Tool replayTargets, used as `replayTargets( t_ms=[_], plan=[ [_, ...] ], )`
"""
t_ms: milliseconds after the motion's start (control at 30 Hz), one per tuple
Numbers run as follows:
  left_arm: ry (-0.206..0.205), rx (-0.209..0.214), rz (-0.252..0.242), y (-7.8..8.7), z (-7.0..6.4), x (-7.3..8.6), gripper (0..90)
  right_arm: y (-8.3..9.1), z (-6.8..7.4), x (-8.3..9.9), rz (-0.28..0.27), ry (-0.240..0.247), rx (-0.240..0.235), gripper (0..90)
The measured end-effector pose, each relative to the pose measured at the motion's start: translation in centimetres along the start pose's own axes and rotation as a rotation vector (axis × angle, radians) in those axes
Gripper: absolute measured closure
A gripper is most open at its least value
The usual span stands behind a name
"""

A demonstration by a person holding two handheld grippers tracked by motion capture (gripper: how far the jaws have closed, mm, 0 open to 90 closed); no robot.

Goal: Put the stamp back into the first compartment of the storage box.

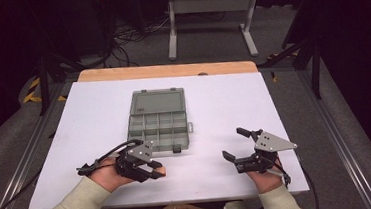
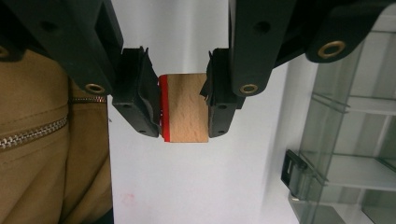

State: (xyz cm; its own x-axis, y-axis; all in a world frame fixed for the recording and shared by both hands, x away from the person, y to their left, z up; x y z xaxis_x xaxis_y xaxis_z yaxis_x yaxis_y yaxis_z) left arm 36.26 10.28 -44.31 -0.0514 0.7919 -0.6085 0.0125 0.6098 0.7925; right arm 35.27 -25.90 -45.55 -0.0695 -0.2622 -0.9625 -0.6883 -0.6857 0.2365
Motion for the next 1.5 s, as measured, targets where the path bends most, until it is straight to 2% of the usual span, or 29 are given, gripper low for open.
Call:
replayTargets(
  t_ms=[233, 500, 833, 1367, 1500],
  plan=[
    [-0.01, -0.023, -0.025, 1.4, 0.3, -0.8, 66.2, 0.0, 0.0, 0.0, -0.001, 0.001, -0.001, 8.5],
    [-0.014, -0.052, -0.031, 2.7, 0.7, -1.5, 66.2, 0.0, 0.0, 0.0, -0.001, 0.001, -0.001, 8.5],
    [0.001, -0.071, -0.05, 3.8, 1.6, -2.0, 66.1, -0.1, 0.0, 0.0, 0.001, 0.001, -0.003, 8.5],
    [0.074, -0.091, -0.1, 4.7, 3.5, -2.0, 66.1, -0.1, 0.0, 0.1, 0.004, 0.001, -0.003, 8.5],
    [0.11, -0.116, -0.111, 4.8, 4.3, -1.8, 66.1, -0.1, 0.0, 0.1, 0.004, 0.001, -0.003, 8.5]
  ],
)
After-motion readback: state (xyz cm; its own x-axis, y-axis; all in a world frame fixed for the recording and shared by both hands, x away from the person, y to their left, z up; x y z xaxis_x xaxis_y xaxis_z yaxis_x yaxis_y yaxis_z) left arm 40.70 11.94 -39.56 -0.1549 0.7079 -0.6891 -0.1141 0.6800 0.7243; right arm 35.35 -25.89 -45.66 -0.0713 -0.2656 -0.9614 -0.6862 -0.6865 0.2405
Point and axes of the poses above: each handheld gripper's, and its own axes: y roughly backward along the jaws, x roughly out of its underside, z roughly to its left, the point moved 2 cm from there along -y, roughly forward along the jaws, and after that the axes turned 3 degrees about x, right-handed, at the moved point
